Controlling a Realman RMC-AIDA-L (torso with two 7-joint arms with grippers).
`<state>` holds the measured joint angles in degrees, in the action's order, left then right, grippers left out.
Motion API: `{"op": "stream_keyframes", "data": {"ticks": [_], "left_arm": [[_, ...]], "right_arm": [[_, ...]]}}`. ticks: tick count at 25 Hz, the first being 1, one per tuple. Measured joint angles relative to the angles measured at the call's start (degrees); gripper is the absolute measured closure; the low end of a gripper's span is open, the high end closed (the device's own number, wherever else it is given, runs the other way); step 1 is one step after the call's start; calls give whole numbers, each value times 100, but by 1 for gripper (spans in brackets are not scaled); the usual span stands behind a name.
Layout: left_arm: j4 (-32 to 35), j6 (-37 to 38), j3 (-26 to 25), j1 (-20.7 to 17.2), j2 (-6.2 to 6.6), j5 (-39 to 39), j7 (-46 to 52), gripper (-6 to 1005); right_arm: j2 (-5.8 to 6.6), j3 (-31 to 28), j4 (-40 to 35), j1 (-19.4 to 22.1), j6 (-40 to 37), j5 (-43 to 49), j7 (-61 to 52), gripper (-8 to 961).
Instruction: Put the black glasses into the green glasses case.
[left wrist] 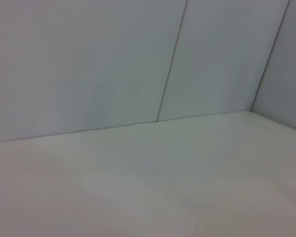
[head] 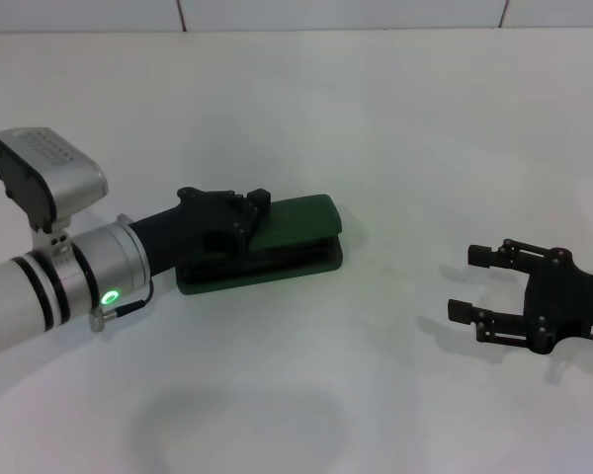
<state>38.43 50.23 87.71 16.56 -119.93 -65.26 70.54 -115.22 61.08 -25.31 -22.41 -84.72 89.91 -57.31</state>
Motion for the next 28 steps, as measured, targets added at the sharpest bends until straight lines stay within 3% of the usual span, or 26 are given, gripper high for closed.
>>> {"op": "stream_keyframes", "data": {"ticks": [18, 28], "left_arm": [[-73, 296, 0, -8, 9, 243, -80, 945], [-159, 601, -387, 378, 310, 61, 1242, 944]], "right_arm": [[0, 0, -1, 3, -25, -8, 0, 192], [3, -89, -6, 37, 8, -18, -6, 192]]}}
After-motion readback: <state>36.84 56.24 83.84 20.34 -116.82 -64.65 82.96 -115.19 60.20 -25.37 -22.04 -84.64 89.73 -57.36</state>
